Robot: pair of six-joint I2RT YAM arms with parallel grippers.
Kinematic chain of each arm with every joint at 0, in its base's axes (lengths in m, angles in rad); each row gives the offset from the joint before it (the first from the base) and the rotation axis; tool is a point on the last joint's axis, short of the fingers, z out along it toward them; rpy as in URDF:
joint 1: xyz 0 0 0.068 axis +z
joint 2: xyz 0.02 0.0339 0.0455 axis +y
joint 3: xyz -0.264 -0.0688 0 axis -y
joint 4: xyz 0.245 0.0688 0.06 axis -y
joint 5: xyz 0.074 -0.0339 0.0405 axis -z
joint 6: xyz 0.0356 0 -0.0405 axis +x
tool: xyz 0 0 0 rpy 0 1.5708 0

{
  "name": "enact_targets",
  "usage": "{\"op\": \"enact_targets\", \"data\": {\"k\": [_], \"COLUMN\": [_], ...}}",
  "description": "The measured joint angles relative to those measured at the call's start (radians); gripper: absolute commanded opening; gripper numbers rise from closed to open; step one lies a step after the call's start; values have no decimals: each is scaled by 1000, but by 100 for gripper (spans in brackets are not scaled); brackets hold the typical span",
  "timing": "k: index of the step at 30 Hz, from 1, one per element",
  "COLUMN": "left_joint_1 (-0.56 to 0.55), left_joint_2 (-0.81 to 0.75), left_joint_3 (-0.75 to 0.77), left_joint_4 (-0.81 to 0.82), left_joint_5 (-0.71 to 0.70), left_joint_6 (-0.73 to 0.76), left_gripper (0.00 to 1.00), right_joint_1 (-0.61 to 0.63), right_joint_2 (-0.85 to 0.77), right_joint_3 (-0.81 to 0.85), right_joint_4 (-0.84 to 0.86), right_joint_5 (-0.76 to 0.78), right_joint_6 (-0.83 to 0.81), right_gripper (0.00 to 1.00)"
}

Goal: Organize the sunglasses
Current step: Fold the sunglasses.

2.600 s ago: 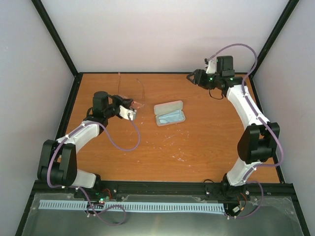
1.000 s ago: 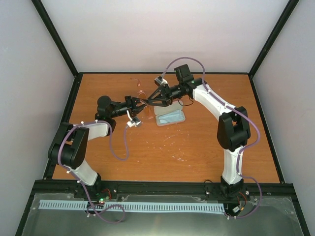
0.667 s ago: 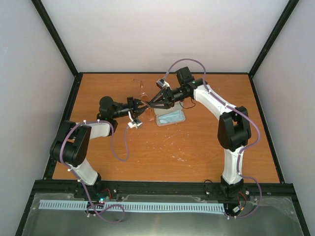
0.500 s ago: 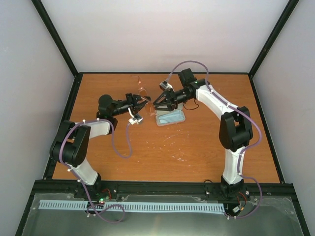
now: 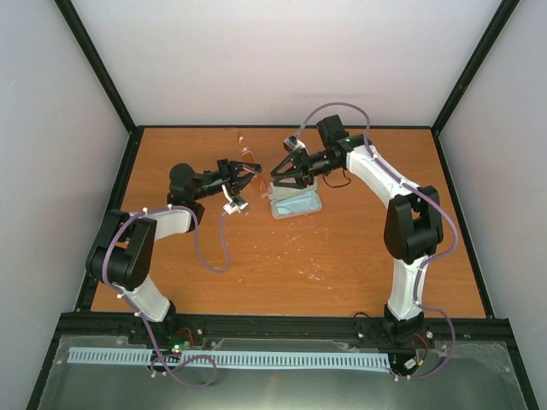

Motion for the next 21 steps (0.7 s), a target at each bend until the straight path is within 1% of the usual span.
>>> {"op": "enact_targets", "data": {"k": [7,11,16,21], "left_joint_1": [-6,-6,-7,-10], "left_joint_2": [0,0,0,0], "left_joint_3": [0,0,0,0], "left_joint_4": [3,6,6,6], "left_joint_5": [9,15,17,17], "left_joint_6": [-2,-3,-2,-2], "left_gripper": [1,1,1,1], "right_joint_1": [43,80,98,100], "right_joint_2": [0,9,36,50], "right_joint_3": [16,43,87,97], "right_joint_4": [27,25,27,26], "right_joint_5": [-11,-12,-13,-12], "right_joint_6": [19,23,28,30], "right_gripper": [55,51,40,27]}}
